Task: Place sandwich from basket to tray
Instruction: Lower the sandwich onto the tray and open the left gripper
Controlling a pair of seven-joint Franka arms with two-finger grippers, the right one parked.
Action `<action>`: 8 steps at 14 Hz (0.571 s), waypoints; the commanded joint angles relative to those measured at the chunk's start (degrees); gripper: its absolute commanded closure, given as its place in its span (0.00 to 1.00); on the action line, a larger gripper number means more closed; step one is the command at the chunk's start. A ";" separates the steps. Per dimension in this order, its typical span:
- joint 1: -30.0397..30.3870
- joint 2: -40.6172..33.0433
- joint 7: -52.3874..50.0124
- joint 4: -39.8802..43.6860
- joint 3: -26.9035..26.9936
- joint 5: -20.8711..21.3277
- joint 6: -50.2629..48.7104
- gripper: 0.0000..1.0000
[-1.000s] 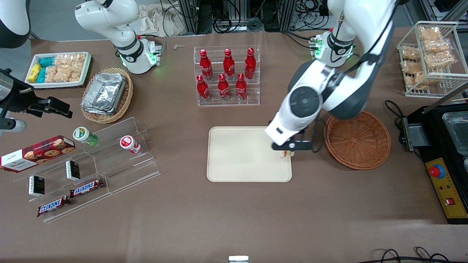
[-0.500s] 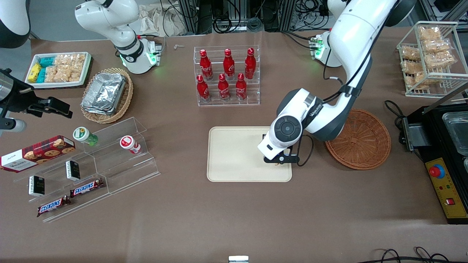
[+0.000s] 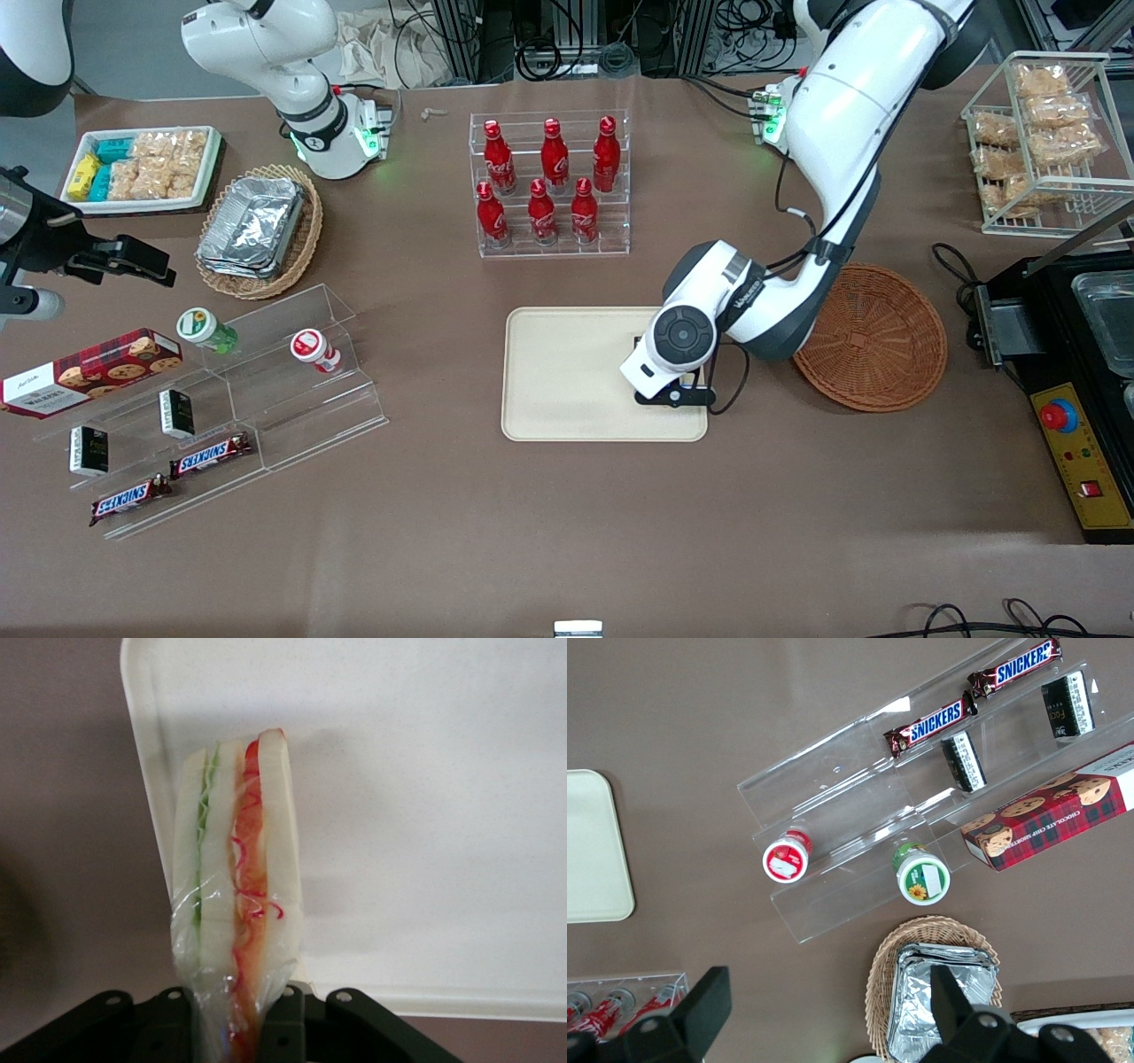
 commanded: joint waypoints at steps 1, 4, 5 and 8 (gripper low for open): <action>-0.94 1.72 -2.77 1.40 0.07 2.76 0.24 0.77; -1.65 2.51 -4.89 1.49 0.07 3.12 0.24 0.17; -1.65 2.43 -5.06 1.49 0.07 3.11 0.24 0.10; -0.86 1.99 -8.90 1.84 0.07 1.80 -0.46 0.00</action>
